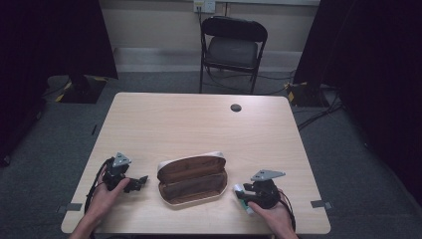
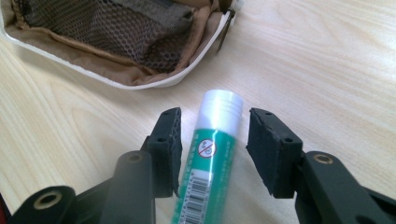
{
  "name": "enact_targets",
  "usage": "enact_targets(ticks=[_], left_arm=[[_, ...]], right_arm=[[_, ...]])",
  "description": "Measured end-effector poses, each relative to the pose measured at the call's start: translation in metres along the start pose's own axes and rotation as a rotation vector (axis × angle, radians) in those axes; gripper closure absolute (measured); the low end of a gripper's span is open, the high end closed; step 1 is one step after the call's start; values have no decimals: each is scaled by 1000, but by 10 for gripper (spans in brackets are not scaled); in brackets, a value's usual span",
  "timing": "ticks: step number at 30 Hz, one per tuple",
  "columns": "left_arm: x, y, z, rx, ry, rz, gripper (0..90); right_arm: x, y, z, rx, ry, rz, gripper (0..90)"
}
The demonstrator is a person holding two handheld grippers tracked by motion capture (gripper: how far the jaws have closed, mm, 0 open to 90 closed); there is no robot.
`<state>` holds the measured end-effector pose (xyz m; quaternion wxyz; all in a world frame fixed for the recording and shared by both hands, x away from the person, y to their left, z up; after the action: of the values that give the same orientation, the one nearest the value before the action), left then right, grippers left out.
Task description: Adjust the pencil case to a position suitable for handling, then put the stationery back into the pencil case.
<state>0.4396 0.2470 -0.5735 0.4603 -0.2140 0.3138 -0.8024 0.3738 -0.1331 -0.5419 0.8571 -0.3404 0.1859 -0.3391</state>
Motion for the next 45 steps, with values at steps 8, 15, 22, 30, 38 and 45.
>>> enact_targets(ticks=[8,15,22,30,38,45], left_arm=[[0,0,0,0,0,0,0],[0,0,0,0,5,-1,0],[-1,0,1,-2,10,-3,0],[0,0,0,-1,9,-3,0],[0,0,0,-1,9,-1,0],[1,2,2,3,-1,-5,0]], right_arm=[[3,1,-7,-23,11,-7,569],[3,4,-7,-37,-2,-8,635],[13,8,-5,-36,-17,-46,659],[27,17,5,-23,-29,-82,657],[22,12,-6,-38,-19,-67,599],[22,7,-14,-44,-36,-89,657]])
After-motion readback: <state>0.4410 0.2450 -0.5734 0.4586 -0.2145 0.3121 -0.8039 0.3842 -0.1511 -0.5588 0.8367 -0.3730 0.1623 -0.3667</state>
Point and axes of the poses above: each handheld gripper's, and its own axes: y roughly forward along the jaws, z roughly out of its top, x roughly to its right, the point moved 10 cm from there along y, roughly forward along the jaws, and after that the axes turned 4 degrees about -y, right-handed, at the moved point
